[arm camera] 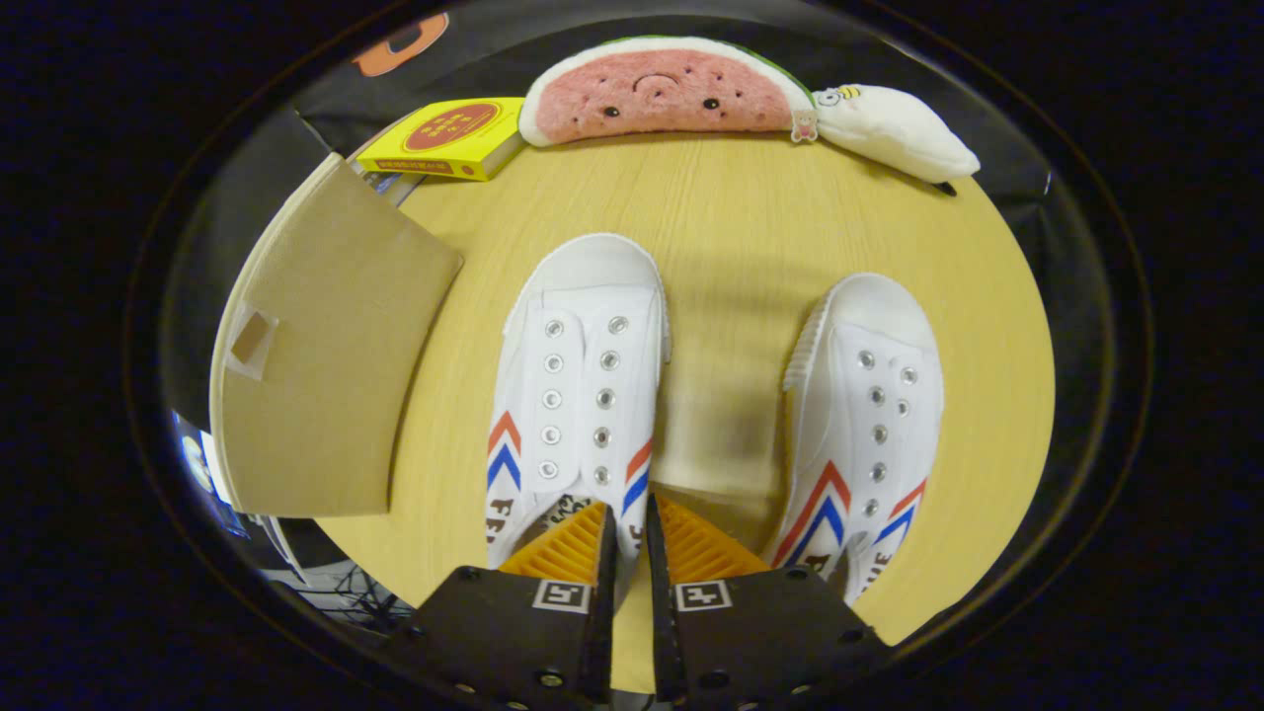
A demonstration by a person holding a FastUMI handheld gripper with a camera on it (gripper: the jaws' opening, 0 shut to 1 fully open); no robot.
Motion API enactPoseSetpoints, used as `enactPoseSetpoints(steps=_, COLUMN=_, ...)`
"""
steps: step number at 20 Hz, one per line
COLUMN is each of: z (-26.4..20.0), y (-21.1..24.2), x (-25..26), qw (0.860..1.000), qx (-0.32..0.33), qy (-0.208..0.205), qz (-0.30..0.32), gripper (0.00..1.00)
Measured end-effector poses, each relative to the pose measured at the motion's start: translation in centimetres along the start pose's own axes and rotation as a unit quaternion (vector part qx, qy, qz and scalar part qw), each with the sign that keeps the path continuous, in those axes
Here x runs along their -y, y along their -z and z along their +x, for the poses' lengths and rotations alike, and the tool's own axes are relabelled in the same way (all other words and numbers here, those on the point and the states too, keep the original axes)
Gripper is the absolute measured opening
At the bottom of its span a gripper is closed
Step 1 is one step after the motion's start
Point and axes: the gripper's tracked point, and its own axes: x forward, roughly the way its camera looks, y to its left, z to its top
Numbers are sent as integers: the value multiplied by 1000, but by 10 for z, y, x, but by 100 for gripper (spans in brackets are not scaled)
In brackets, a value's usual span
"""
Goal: Open the storage box then place both shoes into the box .Put the left shoe in first, then the right shoe, with the right side of both shoes facing outward in a uniform manner.
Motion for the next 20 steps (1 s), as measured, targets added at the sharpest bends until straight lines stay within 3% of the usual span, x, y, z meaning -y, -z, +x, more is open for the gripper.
enactPoseSetpoints(steps=2, z=2, y=1, x=0, qw=1000, qx=-4, qy=-13, qz=13, gripper=12)
enactPoseSetpoints(steps=4, z=6, y=2, x=-2, qw=998, qx=-11, qy=-39, qz=39, gripper=0)
enactPoseSetpoints(steps=12, z=-17, y=6, x=-23, qw=979, qx=-3, qy=-150, qz=139, gripper=0)
enactPoseSetpoints(steps=20, z=-65, y=-4, x=-36, qw=962, qx=32, qy=-206, qz=176, gripper=0)
